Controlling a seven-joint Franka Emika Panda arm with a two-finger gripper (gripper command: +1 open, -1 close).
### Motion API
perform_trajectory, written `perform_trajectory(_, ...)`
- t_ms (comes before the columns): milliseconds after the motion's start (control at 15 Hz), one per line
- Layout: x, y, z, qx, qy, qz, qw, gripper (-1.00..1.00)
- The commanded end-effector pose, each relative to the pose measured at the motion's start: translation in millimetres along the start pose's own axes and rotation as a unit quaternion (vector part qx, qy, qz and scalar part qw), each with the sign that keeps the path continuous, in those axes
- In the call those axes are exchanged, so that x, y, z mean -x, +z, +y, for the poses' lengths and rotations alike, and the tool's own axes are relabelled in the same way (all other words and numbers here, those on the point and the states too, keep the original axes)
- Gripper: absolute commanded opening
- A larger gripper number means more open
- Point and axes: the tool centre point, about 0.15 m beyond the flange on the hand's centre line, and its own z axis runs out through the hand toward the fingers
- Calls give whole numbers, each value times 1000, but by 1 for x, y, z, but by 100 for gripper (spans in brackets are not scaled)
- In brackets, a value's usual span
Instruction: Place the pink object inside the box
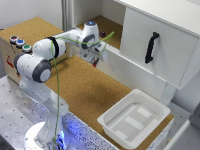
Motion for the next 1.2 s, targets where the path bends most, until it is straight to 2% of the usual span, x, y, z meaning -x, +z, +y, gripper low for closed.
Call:
perform_trajectory(0,-51,34,113,16,63,1,998,-100)
perform_trajectory(200,-67,48,181,41,108,-2,993,-100)
perform_trajectory(533,-77,71,270,62,171,-17,983,-100)
perform_trajectory(867,-64,88,328,83,220,-33,971,-100)
perform_trajectory(1133,-42,101,359,77,277,-49,957,-100)
